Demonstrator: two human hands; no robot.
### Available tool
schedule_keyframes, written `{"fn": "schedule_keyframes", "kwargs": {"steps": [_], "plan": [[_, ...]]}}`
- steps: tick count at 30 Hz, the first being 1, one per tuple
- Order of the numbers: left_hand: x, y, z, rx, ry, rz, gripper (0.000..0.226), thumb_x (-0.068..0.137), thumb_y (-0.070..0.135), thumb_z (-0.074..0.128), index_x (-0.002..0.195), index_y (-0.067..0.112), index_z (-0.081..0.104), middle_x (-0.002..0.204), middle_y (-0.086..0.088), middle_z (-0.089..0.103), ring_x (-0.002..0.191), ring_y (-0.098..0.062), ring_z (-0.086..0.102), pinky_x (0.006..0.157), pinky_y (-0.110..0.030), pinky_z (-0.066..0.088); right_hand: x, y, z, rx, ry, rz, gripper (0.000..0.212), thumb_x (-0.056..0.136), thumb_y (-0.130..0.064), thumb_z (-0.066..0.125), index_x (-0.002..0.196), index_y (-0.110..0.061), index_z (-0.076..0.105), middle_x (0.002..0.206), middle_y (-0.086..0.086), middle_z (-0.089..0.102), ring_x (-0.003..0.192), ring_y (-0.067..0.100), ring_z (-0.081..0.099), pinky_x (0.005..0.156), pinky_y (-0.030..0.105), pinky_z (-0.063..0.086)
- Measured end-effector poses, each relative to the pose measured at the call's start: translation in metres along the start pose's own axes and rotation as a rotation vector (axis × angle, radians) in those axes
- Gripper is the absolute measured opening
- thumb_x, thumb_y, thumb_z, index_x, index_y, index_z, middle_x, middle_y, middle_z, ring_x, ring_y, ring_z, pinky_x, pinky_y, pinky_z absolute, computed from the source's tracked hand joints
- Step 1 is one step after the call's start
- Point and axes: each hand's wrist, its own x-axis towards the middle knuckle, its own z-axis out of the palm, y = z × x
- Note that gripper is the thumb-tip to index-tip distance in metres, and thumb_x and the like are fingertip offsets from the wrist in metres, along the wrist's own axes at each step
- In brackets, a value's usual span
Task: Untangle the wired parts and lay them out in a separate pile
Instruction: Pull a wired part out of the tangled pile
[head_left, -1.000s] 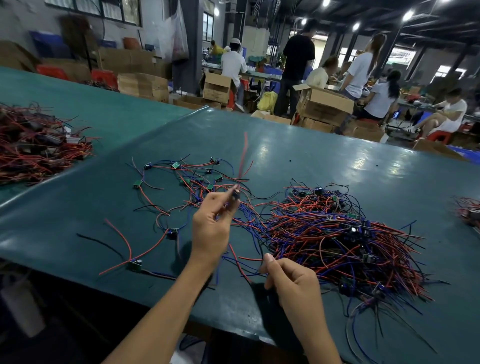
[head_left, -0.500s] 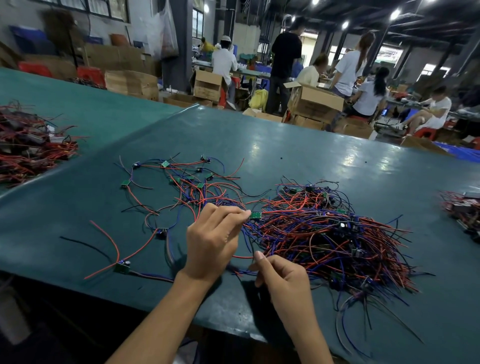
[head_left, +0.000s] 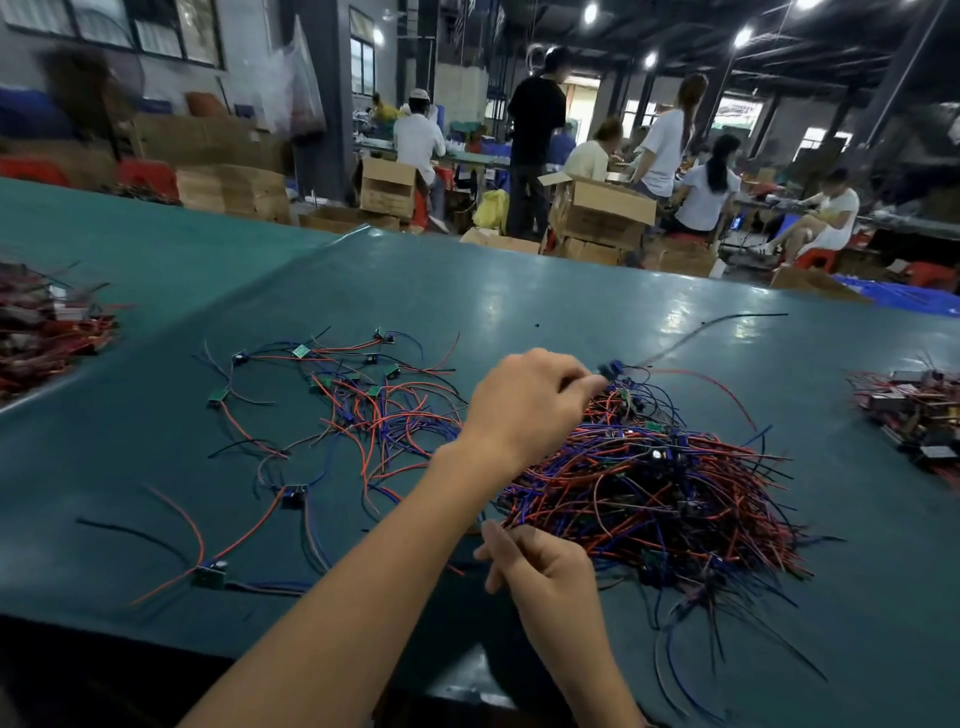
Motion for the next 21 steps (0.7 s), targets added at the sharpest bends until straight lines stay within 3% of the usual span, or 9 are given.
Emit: {"fn": "schedule_keyframes", "kwargs": {"steps": [4,7,10,15,21], "plan": [[0.015,0.014,0.036,0.176,-0.196,0.042,0.026,0.097,0.047,0.061,0.102,0.028,0.078,0.098,0.0,0.071,0.097,-0.027,0.065,0.071,-0.033,0.046,0.002,0.0,0.0,-0.027,-0.011,0.041,0.048,0.098,-0.019,0.064,0.05,-0.027,0.063,0.05,0.0,0.059,0.047,0.003,0.045,0.053,0.02,0.033],[0.018,0.012,0.053,0.109,-0.262,-0.017,0.025,0.096,0.043,0.064,0.105,0.024,0.078,0.101,-0.006,0.068,0.102,-0.029,0.064,0.079,-0.034,0.05,0.002,0.001,-0.002,-0.061,-0.025,0.03,0.049,0.096,-0.009,0.061,0.049,-0.024,0.058,0.051,0.0,0.059,0.049,0.003,0.044,0.055,0.021,0.032],[0.02,0.009,0.058,0.05,-0.24,-0.067,0.025,0.093,0.045,0.067,0.106,0.026,0.077,0.106,-0.003,0.071,0.105,-0.025,0.064,0.087,-0.036,0.053,0.002,0.001,-0.002,-0.055,-0.021,0.031,0.049,0.095,-0.005,0.06,0.049,-0.023,0.059,0.052,0.001,0.06,0.048,0.002,0.045,0.054,0.02,0.031],[0.017,0.007,0.059,0.048,-0.201,-0.052,0.022,0.092,0.043,0.068,0.102,0.024,0.073,0.101,0.0,0.072,0.1,-0.023,0.064,0.088,-0.04,0.052,0.0,0.0,-0.002,-0.059,-0.039,0.046,0.049,0.098,-0.012,0.062,0.051,-0.028,0.062,0.046,-0.006,0.053,0.043,0.002,0.04,0.049,0.019,0.03],[0.019,0.007,0.063,-0.035,-0.106,-0.038,0.023,0.095,0.041,0.066,0.098,0.02,0.074,0.097,-0.005,0.066,0.098,-0.027,0.061,0.089,-0.043,0.05,0.0,0.002,-0.001,-0.106,-0.016,0.048,0.044,0.096,-0.013,0.062,0.055,-0.028,0.061,0.052,-0.003,0.059,0.046,0.004,0.047,0.05,0.02,0.035]]}}
